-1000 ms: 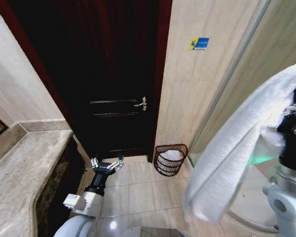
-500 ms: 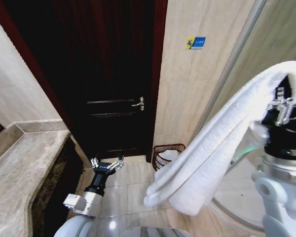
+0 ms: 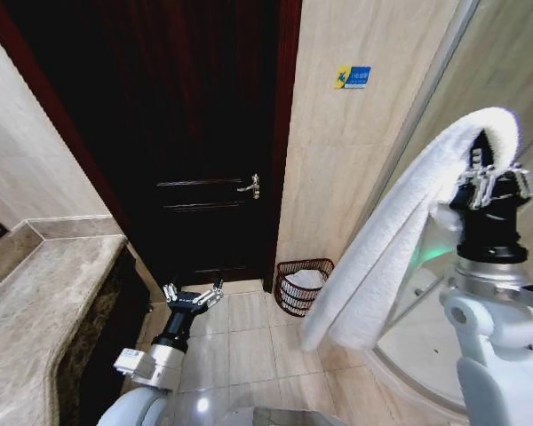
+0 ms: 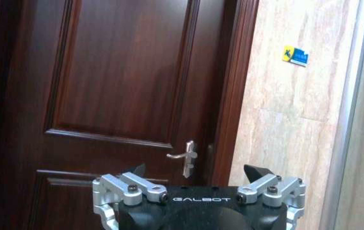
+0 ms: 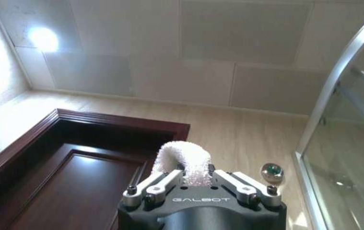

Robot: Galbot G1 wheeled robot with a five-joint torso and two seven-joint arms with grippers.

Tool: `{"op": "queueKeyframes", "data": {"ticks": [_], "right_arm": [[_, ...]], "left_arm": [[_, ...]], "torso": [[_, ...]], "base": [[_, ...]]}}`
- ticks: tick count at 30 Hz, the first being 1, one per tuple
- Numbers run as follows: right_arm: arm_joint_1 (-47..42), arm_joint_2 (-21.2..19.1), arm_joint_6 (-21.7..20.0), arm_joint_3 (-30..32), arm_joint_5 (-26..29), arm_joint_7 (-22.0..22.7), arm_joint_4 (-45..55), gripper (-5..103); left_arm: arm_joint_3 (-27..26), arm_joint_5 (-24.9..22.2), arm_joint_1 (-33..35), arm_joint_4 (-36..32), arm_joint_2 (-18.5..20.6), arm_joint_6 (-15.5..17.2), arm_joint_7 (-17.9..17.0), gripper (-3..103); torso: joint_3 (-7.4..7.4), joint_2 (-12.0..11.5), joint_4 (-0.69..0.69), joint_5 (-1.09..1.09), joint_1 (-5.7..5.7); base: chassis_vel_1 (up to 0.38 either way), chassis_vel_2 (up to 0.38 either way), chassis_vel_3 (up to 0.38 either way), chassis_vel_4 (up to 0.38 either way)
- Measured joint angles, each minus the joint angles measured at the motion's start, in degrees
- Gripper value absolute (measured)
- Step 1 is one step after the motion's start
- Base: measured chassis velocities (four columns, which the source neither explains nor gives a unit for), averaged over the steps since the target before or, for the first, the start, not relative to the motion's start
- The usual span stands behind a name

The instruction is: Discard the used towel into the hamper.

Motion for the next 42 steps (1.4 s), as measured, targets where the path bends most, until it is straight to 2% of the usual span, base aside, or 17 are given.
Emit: {"op": "queueKeyframes", "data": {"ticks": [12,16,19,20,25,36,42], "right_arm": [[1.15,-1.16,0.58,0.24,1.28,-0.36,-1.44,8],[2.3,-1.77,0.83,0.21,1.75,-0.35,-1.9,8],[3.2,-2.26,0.83,0.2,2.25,-0.36,-2.38,8],[3.8,-2.69,0.84,0.23,2.59,-0.39,-2.83,8],[5.28,-3.59,0.84,0.33,2.91,0.16,-4.17,8],[4.23,-2.88,2.67,2.02,2.05,1.92,-4.21,8],[2.75,-2.85,2.53,4.7,3.81,-0.15,-3.82,8]], "left_arm": [[0.0,0.0,-0.01,0.0,0.0,0.0,0.0,100],[0.0,0.0,0.0,0.0,-0.01,0.0,0.0,100],[0.0,0.0,0.0,0.0,-0.01,0.0,0.0,100],[0.0,0.0,0.0,0.0,0.0,0.0,0.0,100],[0.0,0.0,0.01,0.0,0.0,0.0,0.0,100],[0.0,0.0,0.0,0.0,0.0,0.0,0.0,100],[0.0,0.0,0.0,0.0,0.0,0.0,0.0,100]], "torso": [[0.02,-0.02,0.0,0.01,0.07],[0.03,-0.04,0.06,0.0,0.11],[0.03,-0.04,0.03,0.03,0.09],[0.02,-0.03,-0.04,0.0,0.05],[-0.01,0.01,0.02,0.0,-0.03],[0.01,-0.01,0.01,0.02,0.04],[0.01,0.0,0.02,0.01,0.02]], "base": [[-0.162,0.162,0.16,-0.16],[-0.138,0.171,0.176,-0.124],[-0.075,0.067,0.03,-0.01],[-0.074,-0.016,-0.024,-0.026],[0.047,-0.02,-0.059,0.041],[0.033,0.031,0.032,0.033],[0.062,0.071,0.067,0.058]]}}
